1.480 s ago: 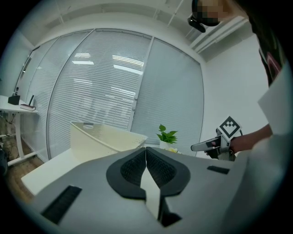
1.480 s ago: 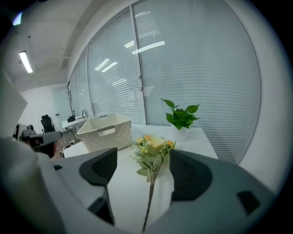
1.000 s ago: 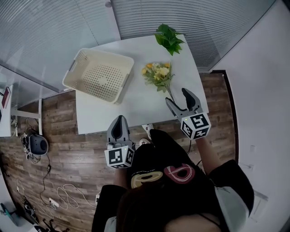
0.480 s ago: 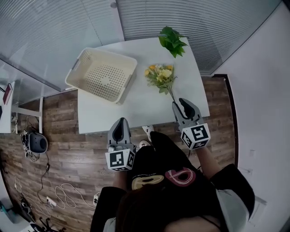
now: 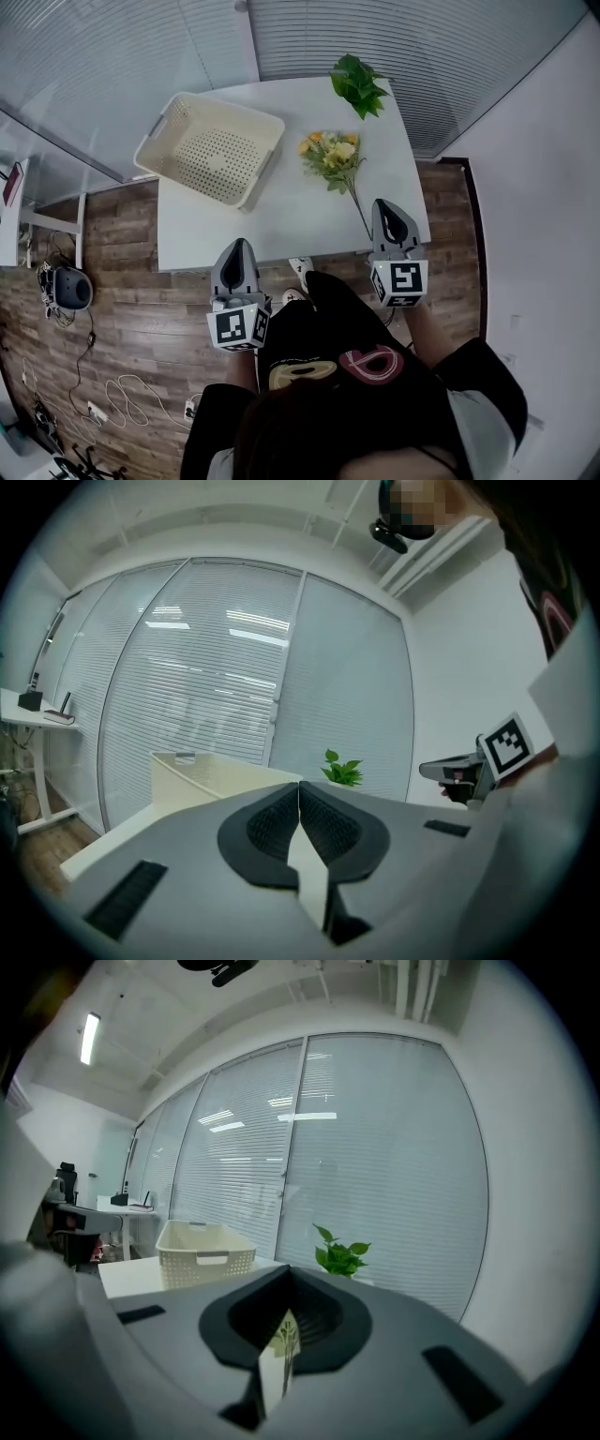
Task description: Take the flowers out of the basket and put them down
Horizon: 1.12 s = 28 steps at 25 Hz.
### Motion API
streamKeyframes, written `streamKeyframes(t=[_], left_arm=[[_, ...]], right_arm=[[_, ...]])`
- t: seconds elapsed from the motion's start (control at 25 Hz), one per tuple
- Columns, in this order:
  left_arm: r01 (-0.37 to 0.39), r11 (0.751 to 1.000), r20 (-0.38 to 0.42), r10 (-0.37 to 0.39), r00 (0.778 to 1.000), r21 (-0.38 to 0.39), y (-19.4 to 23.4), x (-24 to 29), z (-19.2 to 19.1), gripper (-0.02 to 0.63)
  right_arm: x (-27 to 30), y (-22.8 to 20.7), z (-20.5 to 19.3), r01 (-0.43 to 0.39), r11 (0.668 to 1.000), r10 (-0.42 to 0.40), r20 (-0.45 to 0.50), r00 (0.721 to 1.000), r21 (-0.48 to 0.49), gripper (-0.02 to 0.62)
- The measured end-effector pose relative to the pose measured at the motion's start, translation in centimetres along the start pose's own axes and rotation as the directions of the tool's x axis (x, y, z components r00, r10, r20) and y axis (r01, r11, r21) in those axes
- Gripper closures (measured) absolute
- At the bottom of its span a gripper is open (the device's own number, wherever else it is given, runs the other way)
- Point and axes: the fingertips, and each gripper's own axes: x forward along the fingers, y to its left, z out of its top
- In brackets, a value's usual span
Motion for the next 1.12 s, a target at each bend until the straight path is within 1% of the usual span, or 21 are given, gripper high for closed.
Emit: streamKeyframes(t=[0.16, 0.4, 0.56, 0.68, 0.84, 1.12], left_arm=[[-0.015, 1.000, 0.013, 0.015, 1.000, -0.006, 0.4, -0.2, 0.4, 0.588], [-0.020, 1.000, 0.027, 0.020, 0.999, 0.000, 0.6, -0.1, 1.0, 0.588], [-0.013, 1.000, 0.035, 0.013, 0.999, 0.001, 0.4, 0.0, 1.2, 0.588], [-0.009, 1.000, 0.037, 0.009, 0.999, 0.011, 0.4, -0.1, 1.3, 0.588], [-0.008, 1.000, 0.036, 0.008, 0.999, -0.004, 0.5, -0.2, 1.0, 0.588], [-0.006, 1.000, 0.045, 0.006, 0.999, 0.003, 0.7, -0.2, 1.2, 0.588]], right_arm=[[0.0, 0.4, 1.3, -0.030, 0.999, 0.031, 0.037, 0.999, -0.045, 0.588], [0.2, 1.1, 1.2, -0.068, 0.995, 0.071, 0.038, 0.997, -0.066, 0.588], [0.2, 1.2, 1.0, -0.072, 0.993, 0.075, 0.035, 0.997, -0.090, 0.588], [0.1, 1.4, 0.9, -0.076, 0.993, 0.079, 0.031, 0.996, -0.086, 0.588], [0.1, 1.9, 0.9, -0.086, 0.990, 0.090, 0.027, 0.996, -0.112, 0.588], [0.3, 2.0, 0.6, -0.088, 0.990, 0.090, 0.009, 0.996, -0.114, 0.588]])
